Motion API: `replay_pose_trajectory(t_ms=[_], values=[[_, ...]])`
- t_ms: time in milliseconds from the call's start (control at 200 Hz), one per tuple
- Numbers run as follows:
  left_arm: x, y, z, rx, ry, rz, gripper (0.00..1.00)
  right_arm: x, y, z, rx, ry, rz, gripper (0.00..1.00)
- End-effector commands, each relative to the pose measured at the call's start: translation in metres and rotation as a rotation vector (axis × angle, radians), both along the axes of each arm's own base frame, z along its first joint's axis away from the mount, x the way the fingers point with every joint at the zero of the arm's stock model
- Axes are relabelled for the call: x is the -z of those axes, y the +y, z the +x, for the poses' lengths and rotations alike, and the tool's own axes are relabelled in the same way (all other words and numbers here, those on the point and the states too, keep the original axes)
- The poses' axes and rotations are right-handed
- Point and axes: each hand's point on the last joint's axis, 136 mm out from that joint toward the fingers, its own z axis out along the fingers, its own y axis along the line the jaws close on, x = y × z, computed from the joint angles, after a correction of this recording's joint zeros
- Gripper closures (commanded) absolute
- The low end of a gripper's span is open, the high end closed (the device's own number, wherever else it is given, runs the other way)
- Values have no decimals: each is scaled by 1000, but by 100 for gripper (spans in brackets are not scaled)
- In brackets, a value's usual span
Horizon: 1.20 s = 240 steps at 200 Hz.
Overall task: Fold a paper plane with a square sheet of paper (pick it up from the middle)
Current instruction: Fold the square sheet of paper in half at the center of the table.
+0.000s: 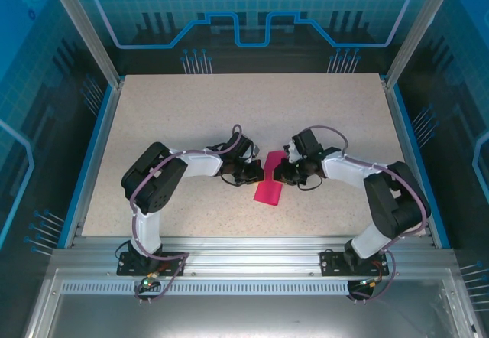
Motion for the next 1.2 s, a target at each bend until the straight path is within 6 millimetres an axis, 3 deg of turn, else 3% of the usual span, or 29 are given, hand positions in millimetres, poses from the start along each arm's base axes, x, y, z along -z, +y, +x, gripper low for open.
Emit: replay_pose_trajectory(t_ms=[0,355,490,600,725,835,1195], values=[[24,6,-15,21,64,76,100,16,-1,-5,1,33,9,88],[25,6,-17,31,71,81,100,54,-27,-26,37,101,-36,86],[26,5,-19,37,75,85,100,60,-29,-30,35,94,-17,85],[27,6,-21,40,78,90,100,42,-23,-25,25,48,40,84],[26,5,-21,43,74,93,100,5,-7,-20,-22,-45,137,84],[26,5,-21,45,72,93,100,-3,-1,-27,-41,-64,141,84],[25,5,-20,55,67,102,100,44,-8,-49,-19,29,88,84]])
